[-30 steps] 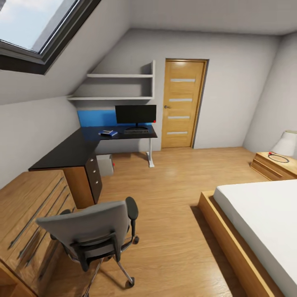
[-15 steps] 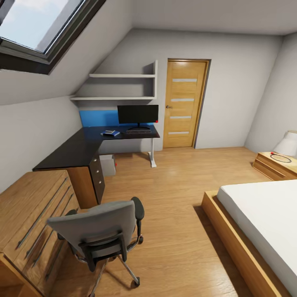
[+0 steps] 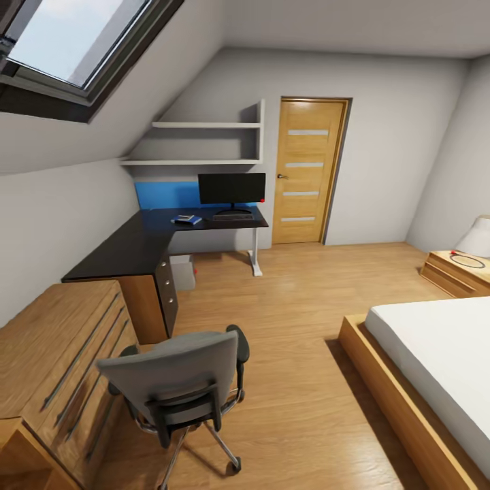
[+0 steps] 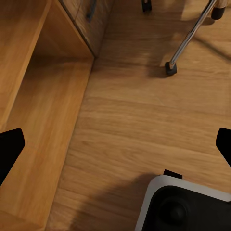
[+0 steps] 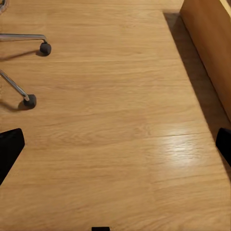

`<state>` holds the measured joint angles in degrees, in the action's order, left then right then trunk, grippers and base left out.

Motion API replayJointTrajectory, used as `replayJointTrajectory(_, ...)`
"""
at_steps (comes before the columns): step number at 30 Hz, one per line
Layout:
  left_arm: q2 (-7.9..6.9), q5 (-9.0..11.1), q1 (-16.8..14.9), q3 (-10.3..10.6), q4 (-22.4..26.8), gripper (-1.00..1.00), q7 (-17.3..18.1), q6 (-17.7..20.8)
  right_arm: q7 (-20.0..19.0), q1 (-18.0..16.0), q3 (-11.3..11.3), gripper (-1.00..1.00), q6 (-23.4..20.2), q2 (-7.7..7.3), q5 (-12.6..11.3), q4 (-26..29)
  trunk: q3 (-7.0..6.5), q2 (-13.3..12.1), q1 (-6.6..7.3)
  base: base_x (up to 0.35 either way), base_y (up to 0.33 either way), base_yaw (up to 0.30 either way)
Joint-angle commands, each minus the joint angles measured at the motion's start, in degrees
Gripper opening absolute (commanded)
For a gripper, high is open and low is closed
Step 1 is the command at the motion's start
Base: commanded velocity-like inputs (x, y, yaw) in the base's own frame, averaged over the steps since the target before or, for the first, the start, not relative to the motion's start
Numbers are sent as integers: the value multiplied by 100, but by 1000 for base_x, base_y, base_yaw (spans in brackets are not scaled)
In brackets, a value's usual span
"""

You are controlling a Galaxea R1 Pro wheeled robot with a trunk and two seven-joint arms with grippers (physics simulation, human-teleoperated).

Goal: In the bedroom, organize the workspace by keeping the computer under the desk, ensuring the monitor is on the desk, placing the keyboard on the desk next to the monitor, placing the mouse on the desk next to the keyboard, moving the folder from the swivel chair onto the desk next to the mouse, stacking the notebook on top of the folder with the pen on top of the notebook, and positioning the swivel chair next to the desk.

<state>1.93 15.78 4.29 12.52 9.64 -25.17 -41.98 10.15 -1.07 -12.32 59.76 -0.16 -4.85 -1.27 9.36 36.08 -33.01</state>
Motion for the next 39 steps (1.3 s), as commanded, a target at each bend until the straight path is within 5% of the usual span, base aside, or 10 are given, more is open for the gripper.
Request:
replayJointTrajectory(1, -2, 39, 2, 49, 12, 100, -32, -4, 8, -7, -51, 100, 24, 1, -48, -13, 8, 8, -2, -32, 211, 0)
replayJointTrajectory(22, 0, 34, 2, 44, 12, 100, -32, -12, 13, -7, -51, 100, 24, 1, -50, -13, 8, 8, -2, 6, 199, 0)
replayJointTrajectory(39, -4, 37, 2, 49, 15, 100, -32, -6, 16, -7, -39, 100, -31, 1, -47, -2, 8, 8, -2, 15, 33, 45)
